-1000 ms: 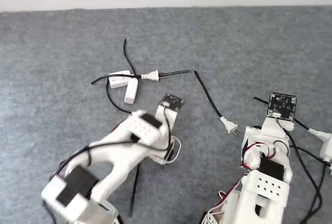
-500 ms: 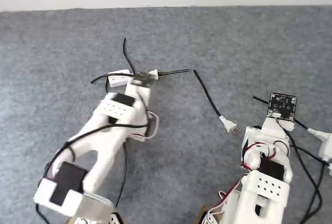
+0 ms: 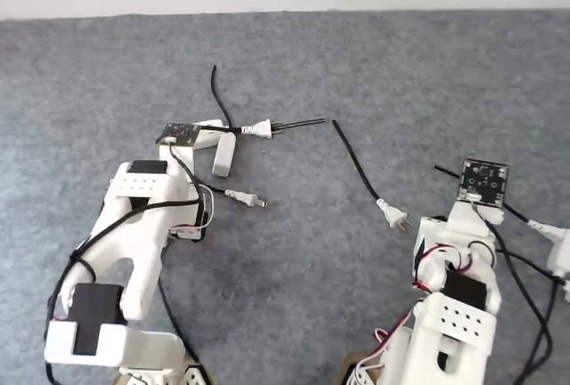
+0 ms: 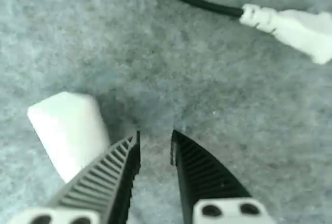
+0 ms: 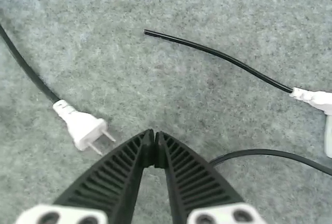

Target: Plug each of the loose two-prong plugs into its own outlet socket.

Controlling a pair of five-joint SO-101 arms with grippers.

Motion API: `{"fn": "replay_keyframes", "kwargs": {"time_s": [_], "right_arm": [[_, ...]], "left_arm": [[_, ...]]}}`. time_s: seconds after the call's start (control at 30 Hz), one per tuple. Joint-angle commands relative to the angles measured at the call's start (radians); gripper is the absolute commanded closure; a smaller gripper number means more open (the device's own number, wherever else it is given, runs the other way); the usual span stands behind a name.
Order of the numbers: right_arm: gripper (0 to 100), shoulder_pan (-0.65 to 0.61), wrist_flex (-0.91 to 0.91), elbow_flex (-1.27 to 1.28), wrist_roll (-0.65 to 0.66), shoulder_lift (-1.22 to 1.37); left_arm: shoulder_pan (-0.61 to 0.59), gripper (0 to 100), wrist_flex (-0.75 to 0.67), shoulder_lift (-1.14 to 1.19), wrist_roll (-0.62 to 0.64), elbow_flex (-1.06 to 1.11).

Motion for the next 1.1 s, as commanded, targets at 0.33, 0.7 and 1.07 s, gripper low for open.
{"fn": "replay_keyframes", "kwargs": {"time_s": [0.33,0.7,1.07], "right_arm": [[97.8,-0.016,-0.018,-0.009,0.037,0.001],[97.8,-0.018,-0.019,-0.009,0.038,0.002],[97.8,-0.039,-0.019,0.006,0.038,-0.001]], "left_arm": [[0.101,90,-0.014,-0.048,-0.021,-0.008],[0.080,90,0.121,-0.674,0.120,-0.001],[-0.324,79,0.066,-0.582,0.161,0.090]]}}
